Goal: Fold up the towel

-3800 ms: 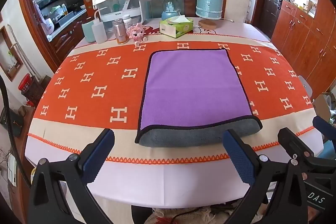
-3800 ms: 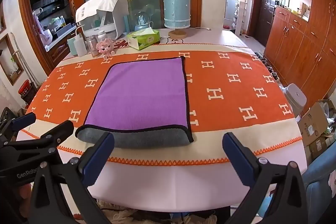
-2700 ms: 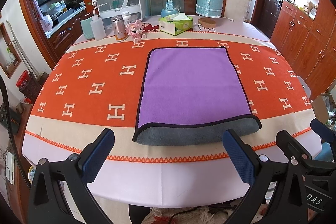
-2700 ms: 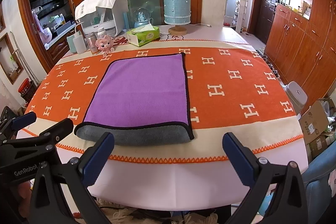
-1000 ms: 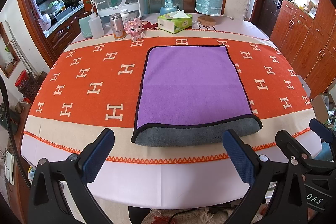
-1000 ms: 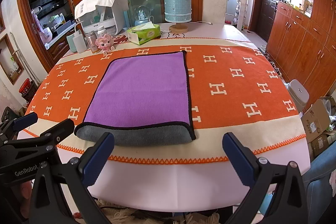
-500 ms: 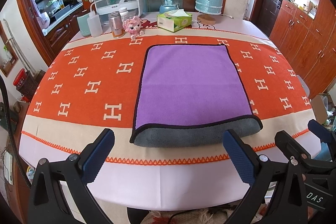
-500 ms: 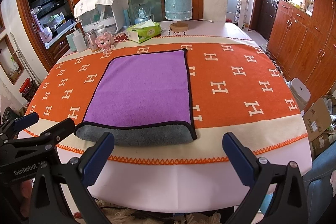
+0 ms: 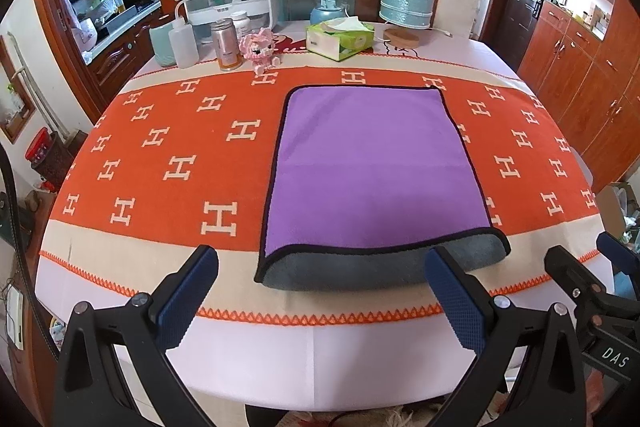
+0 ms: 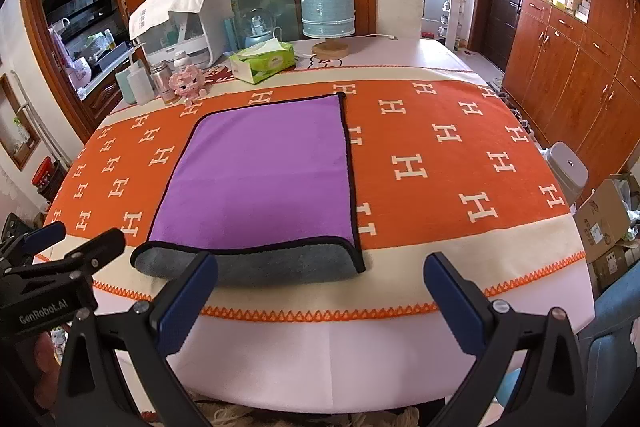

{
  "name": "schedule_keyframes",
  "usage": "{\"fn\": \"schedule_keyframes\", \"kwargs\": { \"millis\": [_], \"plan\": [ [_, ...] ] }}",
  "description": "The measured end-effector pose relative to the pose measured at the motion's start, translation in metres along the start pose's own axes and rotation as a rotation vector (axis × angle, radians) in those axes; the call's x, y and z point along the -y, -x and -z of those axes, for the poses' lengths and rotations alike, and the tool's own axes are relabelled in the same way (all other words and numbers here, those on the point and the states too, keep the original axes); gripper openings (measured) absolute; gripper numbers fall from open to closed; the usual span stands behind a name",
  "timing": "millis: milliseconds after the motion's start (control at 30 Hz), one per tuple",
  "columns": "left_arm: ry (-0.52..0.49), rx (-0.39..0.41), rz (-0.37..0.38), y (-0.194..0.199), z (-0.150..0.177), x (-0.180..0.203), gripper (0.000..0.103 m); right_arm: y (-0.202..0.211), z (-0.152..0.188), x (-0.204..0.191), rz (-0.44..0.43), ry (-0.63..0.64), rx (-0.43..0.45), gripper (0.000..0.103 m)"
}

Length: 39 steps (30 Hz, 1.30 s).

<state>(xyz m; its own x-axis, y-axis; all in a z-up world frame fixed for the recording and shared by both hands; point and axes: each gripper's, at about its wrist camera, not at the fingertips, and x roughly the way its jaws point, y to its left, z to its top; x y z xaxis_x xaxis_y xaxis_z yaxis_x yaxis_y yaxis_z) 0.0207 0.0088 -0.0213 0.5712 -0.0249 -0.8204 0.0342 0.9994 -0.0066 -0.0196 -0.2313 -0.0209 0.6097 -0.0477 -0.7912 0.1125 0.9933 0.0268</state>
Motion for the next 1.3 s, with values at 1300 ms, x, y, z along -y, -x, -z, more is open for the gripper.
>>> {"fn": "schedule_keyframes", "kwargs": {
  "millis": [1300],
  "plan": [
    [-0.179,-0.088,0.221,-0.112,0.012,-0.07,0.073,-0.111,0.011,0.034,-0.145,0.242,-0.132,0.073]
  ]
}}
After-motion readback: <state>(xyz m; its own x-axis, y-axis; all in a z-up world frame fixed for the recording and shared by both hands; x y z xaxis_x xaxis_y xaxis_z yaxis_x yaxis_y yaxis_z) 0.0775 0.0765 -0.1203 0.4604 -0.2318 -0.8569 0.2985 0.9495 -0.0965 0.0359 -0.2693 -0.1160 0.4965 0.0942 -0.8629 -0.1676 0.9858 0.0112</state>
